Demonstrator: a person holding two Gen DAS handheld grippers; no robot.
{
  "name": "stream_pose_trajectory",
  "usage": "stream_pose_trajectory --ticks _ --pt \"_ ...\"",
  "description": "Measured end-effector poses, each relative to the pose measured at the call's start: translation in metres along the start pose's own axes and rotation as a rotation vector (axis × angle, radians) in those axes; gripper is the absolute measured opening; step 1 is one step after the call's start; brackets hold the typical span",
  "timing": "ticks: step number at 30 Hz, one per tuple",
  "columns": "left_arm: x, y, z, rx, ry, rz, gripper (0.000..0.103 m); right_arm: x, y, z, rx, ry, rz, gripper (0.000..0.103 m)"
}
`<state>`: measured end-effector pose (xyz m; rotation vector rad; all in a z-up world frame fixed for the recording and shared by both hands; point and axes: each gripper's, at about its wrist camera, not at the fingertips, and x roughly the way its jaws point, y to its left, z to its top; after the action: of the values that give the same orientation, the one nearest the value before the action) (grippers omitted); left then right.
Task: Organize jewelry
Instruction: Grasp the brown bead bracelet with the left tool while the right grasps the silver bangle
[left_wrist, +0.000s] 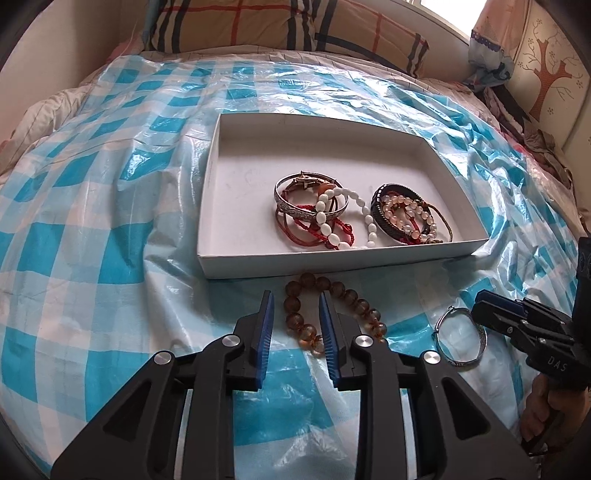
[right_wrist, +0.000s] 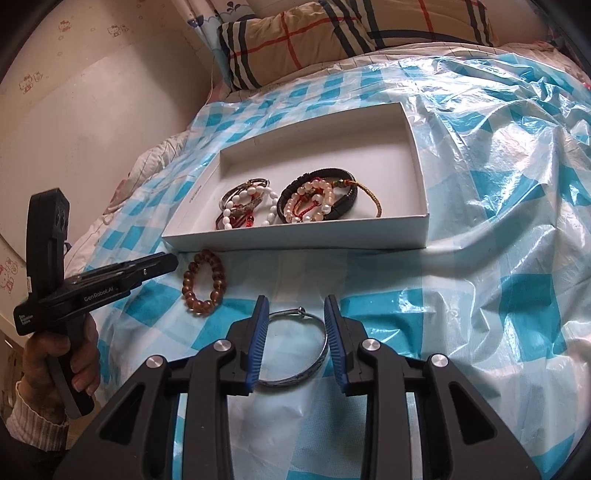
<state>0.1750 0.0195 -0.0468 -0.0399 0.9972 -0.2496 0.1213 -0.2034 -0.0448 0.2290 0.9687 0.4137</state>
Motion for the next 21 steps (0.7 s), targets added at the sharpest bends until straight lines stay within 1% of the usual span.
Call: stream_pose_trajectory --ticks 2,4,6,8,9,10,11,12,15,17,21 --pt "0.012 -0.003 0.001 0.014 0.028 0.012 0.029 0.011 0.004 -0.003 -0.038 0.045 -0.059 0.033" --pt "0.027 -0.006 -0.002 0.028 0.066 0.023 0.039 0.016 0.008 -0.008 -0.083 0.065 -0.094 0.033" --pt "0.031 -0.014 -0.007 0.071 0.053 0.051 0.042 0.017 0.014 -0.011 -0.125 0.073 -0.129 0.033" --pt "0.031 -0.024 -0.011 0.117 0.043 0.086 0.042 0.017 0.018 -0.014 -0.149 0.068 -0.147 0.031" --pt "0.031 -0.026 -0.011 0.125 0.04 0.077 0.033 0.017 0.019 -0.015 -0.157 0.067 -0.146 0.026" --pt "0.029 -0.026 -0.011 0.126 0.039 0.074 0.018 0.016 0.019 -0.016 -0.153 0.067 -0.131 0.02" --pt "0.028 -0.025 -0.011 0.121 0.042 0.064 0.014 0.014 0.017 -0.016 -0.131 0.066 -0.109 0.01" --pt "0.026 -0.024 -0.011 0.117 0.043 0.056 0.011 0.011 0.015 -0.017 -0.106 0.062 -0.086 0.008" --pt "0.014 -0.019 -0.015 0.09 0.042 0.015 0.01 -0.002 0.009 -0.019 -0.036 0.03 -0.022 0.006" --pt "0.002 -0.013 -0.018 0.057 0.032 -0.026 0.01 -0.012 0.006 -0.021 0.012 0.004 0.029 0.006" --pt "-0.022 -0.004 -0.026 -0.009 0.014 -0.082 0.01 -0.03 0.005 -0.027 0.088 -0.035 0.103 0.006"
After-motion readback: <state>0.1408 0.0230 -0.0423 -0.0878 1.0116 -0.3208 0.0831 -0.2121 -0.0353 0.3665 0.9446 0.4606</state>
